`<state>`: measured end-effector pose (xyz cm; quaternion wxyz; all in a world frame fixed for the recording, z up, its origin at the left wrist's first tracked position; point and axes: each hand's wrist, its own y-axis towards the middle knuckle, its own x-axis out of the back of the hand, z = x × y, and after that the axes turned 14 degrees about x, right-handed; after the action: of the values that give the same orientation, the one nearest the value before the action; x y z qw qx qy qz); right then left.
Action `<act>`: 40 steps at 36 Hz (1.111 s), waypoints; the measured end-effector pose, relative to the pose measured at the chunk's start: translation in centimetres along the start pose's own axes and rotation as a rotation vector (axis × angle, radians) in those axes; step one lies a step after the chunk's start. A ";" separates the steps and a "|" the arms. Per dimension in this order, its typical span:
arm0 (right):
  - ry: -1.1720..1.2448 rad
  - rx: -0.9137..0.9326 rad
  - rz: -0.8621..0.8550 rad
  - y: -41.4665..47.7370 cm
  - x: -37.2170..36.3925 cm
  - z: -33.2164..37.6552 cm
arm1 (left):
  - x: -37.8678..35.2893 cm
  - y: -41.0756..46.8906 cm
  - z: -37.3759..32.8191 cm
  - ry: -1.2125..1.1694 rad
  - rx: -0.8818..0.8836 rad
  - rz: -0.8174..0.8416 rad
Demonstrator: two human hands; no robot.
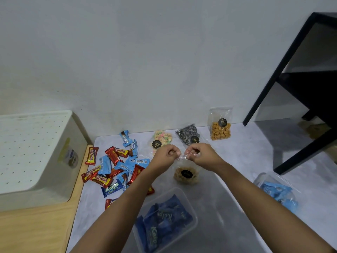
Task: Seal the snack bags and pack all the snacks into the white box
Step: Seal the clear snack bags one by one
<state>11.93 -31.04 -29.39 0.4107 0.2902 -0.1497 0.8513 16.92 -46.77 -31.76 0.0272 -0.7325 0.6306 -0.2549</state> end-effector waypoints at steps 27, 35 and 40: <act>0.107 -0.076 -0.174 -1.8 2.2 -2.6 | -1.5 0.7 0.2 -0.038 -0.009 -0.093; -0.092 -0.086 -0.061 -1.7 2.0 -2.8 | -1.8 0.3 0.0 0.005 -0.057 -0.094; -0.144 -0.089 -0.073 -1.8 2.2 -2.7 | -1.5 0.5 -0.4 0.003 -0.034 -0.033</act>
<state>11.26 -27.25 -30.08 0.4420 0.3374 -0.2061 0.8052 16.22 -45.33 -32.10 0.0098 -0.7428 0.6227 -0.2457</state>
